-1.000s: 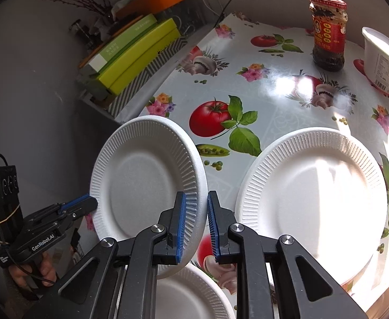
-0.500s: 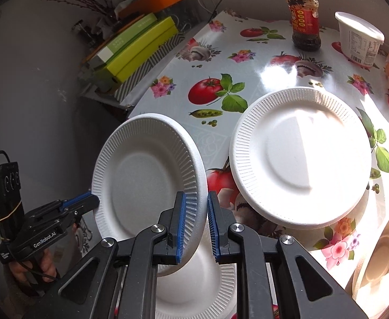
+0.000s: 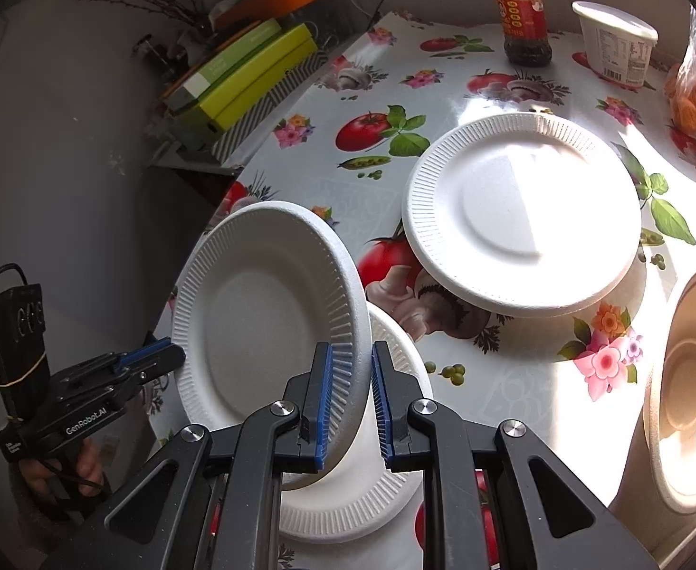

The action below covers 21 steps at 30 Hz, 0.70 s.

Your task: Organize plates and bowls

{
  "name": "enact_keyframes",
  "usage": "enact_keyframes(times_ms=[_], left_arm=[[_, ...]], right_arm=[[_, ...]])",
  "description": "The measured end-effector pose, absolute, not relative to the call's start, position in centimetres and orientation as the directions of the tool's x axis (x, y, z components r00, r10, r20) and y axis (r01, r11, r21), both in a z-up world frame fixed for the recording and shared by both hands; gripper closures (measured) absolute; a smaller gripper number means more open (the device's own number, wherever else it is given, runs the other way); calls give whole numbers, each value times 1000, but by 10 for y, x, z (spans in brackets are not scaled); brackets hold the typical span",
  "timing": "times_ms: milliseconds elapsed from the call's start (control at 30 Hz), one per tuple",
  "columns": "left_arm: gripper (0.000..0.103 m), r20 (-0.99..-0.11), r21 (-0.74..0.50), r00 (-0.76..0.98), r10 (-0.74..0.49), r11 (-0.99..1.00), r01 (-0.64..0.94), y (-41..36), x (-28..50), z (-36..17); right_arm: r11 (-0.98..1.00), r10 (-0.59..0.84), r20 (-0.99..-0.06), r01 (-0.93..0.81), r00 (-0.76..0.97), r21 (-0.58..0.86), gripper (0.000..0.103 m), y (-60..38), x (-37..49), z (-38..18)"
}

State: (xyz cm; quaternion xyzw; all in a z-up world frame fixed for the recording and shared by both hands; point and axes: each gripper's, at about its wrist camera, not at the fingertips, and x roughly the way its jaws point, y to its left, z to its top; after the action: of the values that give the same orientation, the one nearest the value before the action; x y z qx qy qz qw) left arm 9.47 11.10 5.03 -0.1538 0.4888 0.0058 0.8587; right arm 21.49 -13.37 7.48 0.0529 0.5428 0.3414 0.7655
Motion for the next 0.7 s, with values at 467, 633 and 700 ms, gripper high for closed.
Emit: enact_keyframes(times_ms=[467,633,700], left_arm=[[85,-860,-264,481,-168,954,-139,94,82,36],[85,-861,-258,480,-167,957,-130,89,81,37],[85,-865,-258,472,-169,958,-129,87,81,36]], right_arm=[[776,560,-811,-447,166,444,87,-154,191,64],[784,550,-818,-440,169,437,87,-159,187,61],[787,548,-819,-436,170,436,87,-160,187,60]])
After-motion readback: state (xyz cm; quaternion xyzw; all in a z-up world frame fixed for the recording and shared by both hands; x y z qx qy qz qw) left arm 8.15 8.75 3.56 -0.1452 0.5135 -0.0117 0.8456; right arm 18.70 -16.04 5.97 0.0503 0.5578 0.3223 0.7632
